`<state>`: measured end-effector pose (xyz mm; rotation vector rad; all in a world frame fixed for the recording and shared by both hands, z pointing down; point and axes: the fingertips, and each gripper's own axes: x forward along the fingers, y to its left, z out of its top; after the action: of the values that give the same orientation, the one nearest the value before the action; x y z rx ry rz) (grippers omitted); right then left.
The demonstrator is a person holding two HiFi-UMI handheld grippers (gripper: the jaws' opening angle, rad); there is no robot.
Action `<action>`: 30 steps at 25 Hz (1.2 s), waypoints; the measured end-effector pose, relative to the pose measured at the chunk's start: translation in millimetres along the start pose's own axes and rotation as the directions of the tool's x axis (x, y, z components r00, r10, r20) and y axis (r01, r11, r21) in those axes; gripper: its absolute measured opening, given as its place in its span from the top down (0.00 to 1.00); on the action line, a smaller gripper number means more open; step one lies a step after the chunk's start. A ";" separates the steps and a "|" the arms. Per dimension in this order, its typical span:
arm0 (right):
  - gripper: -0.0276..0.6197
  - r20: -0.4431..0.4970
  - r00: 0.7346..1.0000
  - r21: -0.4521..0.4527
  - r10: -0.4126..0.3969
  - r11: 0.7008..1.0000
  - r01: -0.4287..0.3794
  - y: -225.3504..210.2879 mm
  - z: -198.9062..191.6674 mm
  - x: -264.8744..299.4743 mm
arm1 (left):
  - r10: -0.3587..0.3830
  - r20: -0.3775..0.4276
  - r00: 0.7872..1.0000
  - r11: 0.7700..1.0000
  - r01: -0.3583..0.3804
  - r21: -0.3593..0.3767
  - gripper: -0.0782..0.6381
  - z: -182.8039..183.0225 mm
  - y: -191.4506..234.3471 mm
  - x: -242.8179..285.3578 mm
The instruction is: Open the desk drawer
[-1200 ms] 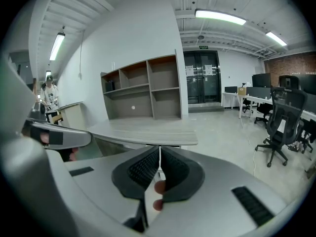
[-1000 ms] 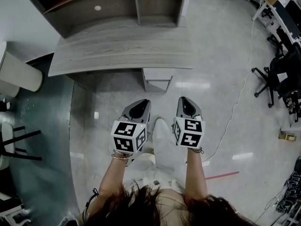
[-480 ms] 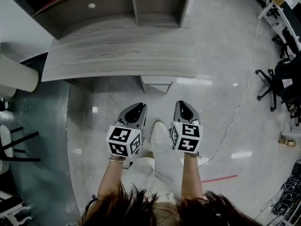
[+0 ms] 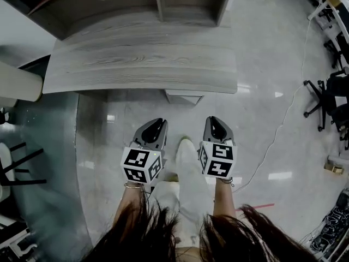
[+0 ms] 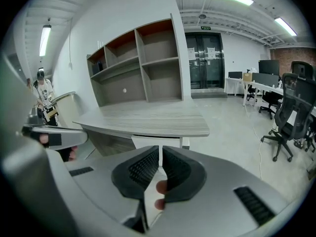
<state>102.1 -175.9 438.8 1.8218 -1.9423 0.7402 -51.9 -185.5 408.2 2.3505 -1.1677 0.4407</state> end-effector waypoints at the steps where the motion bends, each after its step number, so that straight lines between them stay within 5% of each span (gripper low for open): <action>1: 0.92 -0.003 1.000 -0.003 0.003 1.000 -0.003 0.2 -1.2 3.5 | 0.005 0.000 1.000 1.000 -0.005 -0.002 0.85 -1.6 2.9 1.7; 30: 0.86 -0.031 0.997 -0.048 0.076 0.996 -0.077 -6.3 -25.7 93.6 | 0.047 -0.007 0.999 0.999 -0.047 0.006 0.81 -37.8 56.3 75.8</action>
<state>97.7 -234.8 516.0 1.7076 -2.0033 0.7321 -55.8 -244.0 491.3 2.3288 -1.2227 0.4689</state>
